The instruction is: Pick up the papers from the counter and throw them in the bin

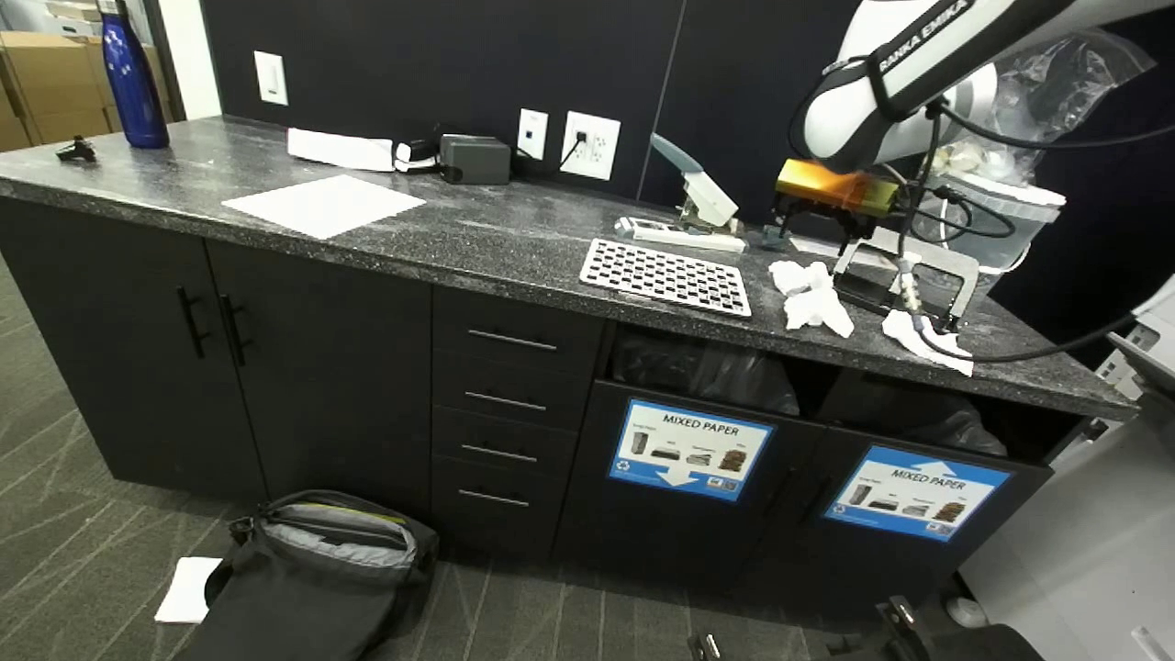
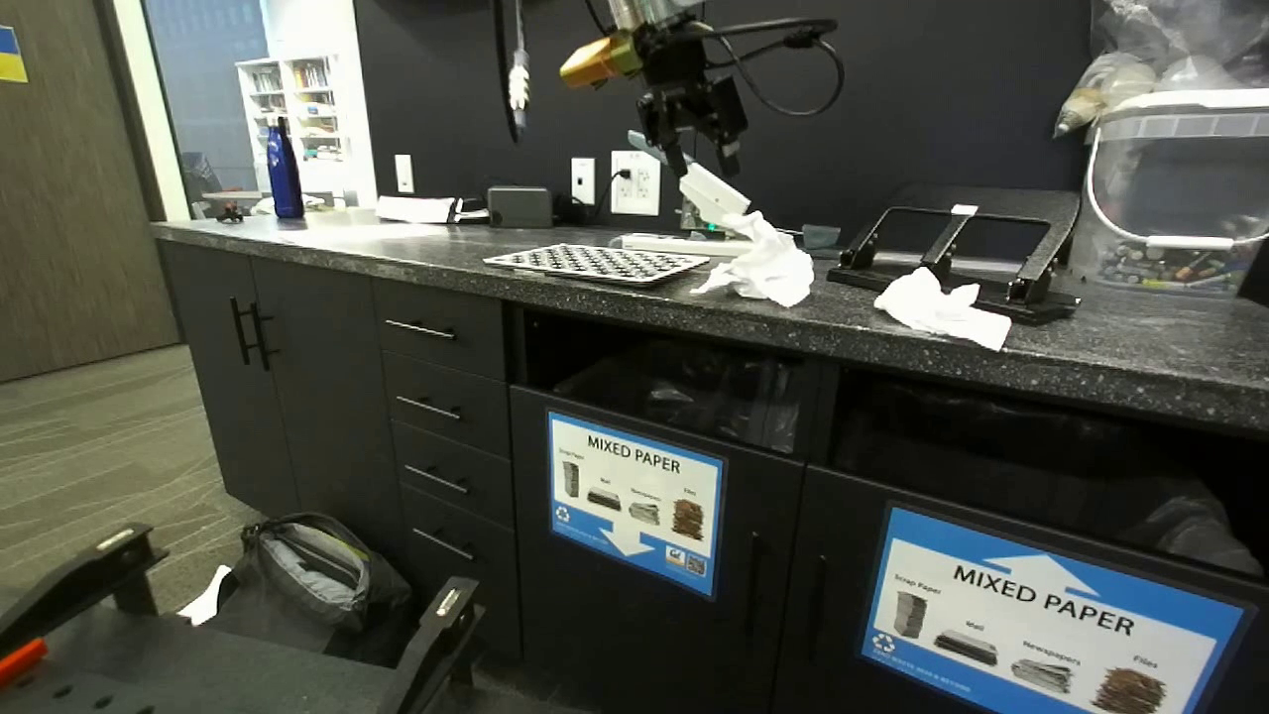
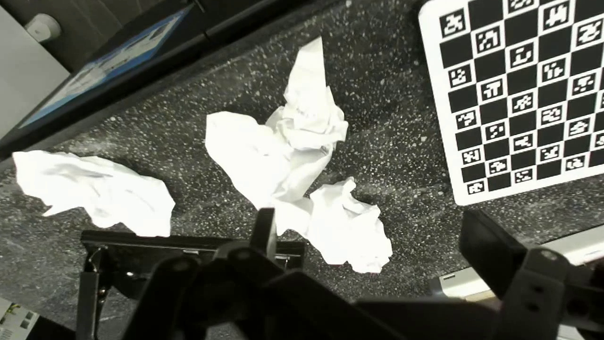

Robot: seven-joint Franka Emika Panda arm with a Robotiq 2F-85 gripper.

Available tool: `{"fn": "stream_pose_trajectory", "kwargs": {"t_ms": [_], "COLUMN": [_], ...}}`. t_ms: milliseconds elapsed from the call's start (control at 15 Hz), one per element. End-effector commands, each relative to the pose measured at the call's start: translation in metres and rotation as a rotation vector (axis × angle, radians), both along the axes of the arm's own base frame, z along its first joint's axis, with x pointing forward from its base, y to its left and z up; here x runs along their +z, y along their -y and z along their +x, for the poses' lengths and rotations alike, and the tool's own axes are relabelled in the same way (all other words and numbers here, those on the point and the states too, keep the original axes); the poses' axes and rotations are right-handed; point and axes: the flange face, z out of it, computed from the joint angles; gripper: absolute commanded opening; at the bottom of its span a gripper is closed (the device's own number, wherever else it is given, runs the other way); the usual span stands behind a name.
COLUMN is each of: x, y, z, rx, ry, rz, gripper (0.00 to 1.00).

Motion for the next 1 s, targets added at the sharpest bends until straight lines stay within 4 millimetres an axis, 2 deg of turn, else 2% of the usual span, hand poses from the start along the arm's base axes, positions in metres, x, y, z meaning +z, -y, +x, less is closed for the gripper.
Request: {"fn": "stream_pose_trajectory", "kwargs": {"t_ms": [0,200,400,533,733,933], "x": [-0.026,-0.036,-0.04,-0.042,-0.05,-0.053], "y": [0.012,0.02,0.036,0.051,0.077,0.1], "z": [0.062,0.095,0.119,0.125,0.126,0.134], "rx": [0.021,0.055,0.081,0.055,0.101,0.195], "ry": [0.004,0.011,-0.022,-0.1,-0.244,-0.266], "rz": [-0.041,-0.061,-0.079,-0.104,-0.024,-0.012], "gripper": [1.0,1.0,1.0,1.0,1.0,1.0]}}
